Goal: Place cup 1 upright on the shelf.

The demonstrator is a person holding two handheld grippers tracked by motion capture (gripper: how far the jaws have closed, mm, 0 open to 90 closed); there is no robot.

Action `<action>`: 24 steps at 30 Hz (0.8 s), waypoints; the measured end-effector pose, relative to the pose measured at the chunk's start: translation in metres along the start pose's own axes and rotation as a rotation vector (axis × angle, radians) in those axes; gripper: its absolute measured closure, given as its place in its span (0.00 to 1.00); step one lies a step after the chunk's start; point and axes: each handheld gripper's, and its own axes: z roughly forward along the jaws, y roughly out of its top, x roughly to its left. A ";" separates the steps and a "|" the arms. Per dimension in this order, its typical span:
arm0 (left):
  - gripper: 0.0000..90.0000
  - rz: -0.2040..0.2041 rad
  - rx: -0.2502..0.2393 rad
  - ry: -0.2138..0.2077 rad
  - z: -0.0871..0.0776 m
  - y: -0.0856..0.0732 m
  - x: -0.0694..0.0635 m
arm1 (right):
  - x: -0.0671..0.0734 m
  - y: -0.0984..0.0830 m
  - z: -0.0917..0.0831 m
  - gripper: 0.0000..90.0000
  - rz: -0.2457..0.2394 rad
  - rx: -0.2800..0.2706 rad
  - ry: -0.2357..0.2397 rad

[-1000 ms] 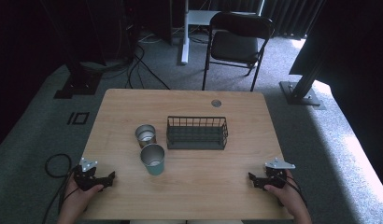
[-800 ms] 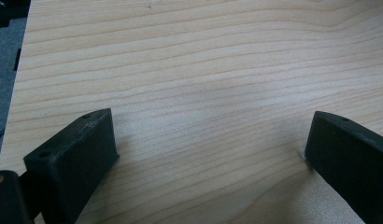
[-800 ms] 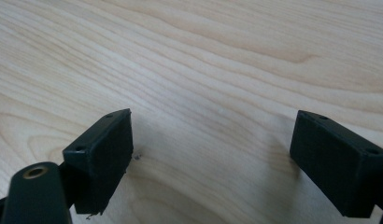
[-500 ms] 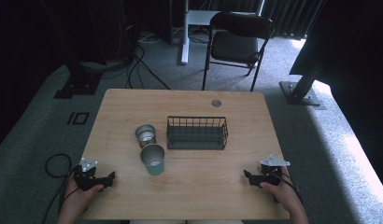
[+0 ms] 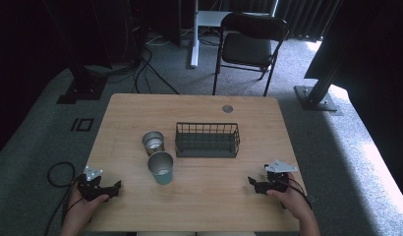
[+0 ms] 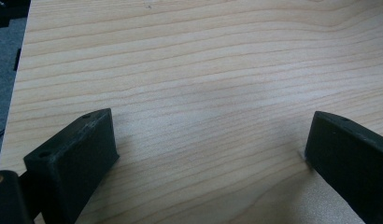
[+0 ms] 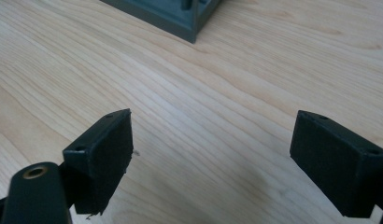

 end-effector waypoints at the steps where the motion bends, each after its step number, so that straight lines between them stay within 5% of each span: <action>1: 0.03 0.000 0.000 0.000 0.000 0.000 0.000 | 0.001 0.001 0.001 0.14 -0.004 -0.002 0.004; 24: 0.03 0.000 -0.001 0.000 0.000 0.000 0.000 | 0.037 0.026 0.031 0.15 -0.096 -0.015 0.113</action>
